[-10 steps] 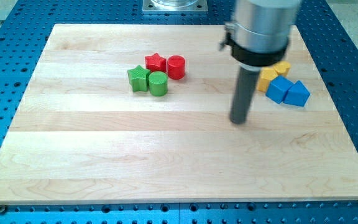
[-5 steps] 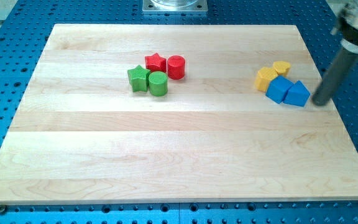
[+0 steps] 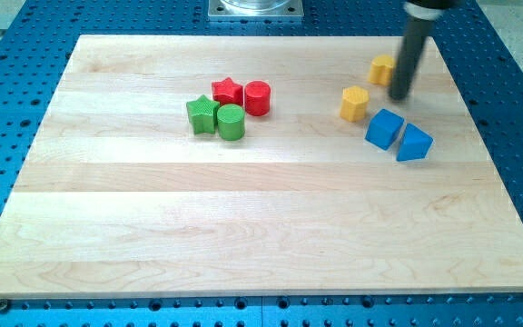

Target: Move the heart to the top center of the board

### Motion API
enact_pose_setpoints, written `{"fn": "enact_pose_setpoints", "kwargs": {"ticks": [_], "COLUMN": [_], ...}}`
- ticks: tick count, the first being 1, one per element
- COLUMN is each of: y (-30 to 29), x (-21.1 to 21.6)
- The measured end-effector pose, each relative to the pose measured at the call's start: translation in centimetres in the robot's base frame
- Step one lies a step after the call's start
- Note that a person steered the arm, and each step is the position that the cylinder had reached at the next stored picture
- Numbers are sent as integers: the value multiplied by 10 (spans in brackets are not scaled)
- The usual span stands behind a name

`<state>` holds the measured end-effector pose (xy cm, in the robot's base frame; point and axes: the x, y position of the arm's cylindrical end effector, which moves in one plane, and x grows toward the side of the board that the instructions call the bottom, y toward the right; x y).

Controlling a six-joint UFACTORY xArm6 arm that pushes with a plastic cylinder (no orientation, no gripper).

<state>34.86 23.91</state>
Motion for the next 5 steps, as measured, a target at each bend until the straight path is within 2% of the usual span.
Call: {"fn": "enact_pose_setpoints", "kwargs": {"ticks": [1, 2, 3, 4, 5], "y": [31, -27, -126, -151, -160], "x": [-22, -59, -71, -107, -124]}}
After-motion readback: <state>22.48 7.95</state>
